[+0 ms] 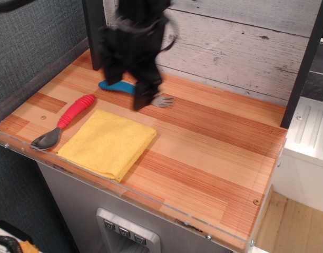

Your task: Slide the yellow rag forward next to the red fork.

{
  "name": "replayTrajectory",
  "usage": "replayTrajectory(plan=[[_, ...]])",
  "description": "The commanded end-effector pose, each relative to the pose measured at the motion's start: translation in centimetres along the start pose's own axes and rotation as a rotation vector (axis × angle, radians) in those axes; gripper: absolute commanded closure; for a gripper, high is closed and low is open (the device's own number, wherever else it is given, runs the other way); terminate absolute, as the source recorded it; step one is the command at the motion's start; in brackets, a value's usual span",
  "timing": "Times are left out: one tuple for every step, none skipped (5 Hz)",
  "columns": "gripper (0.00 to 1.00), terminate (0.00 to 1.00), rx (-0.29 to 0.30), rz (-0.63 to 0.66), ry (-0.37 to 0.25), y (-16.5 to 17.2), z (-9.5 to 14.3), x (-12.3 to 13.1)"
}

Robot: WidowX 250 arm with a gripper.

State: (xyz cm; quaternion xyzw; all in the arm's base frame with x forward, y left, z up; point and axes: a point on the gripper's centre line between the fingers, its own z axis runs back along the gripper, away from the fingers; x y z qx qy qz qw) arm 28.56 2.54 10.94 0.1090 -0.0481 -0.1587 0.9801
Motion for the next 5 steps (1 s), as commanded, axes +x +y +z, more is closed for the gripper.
replayTrajectory(plan=[[0.0,0.0,-0.118,0.058,-0.069,-4.3,3.0,3.0],[0.0,0.0,-0.133,0.044,-0.085,-6.4,3.2,4.7],[0.0,0.0,-0.134,0.082,-0.087,-8.0,2.9,5.8],[0.0,0.0,-0.134,0.082,-0.087,-8.0,2.9,5.8],[0.0,1.0,-0.134,0.082,-0.087,-8.0,2.9,5.8]])
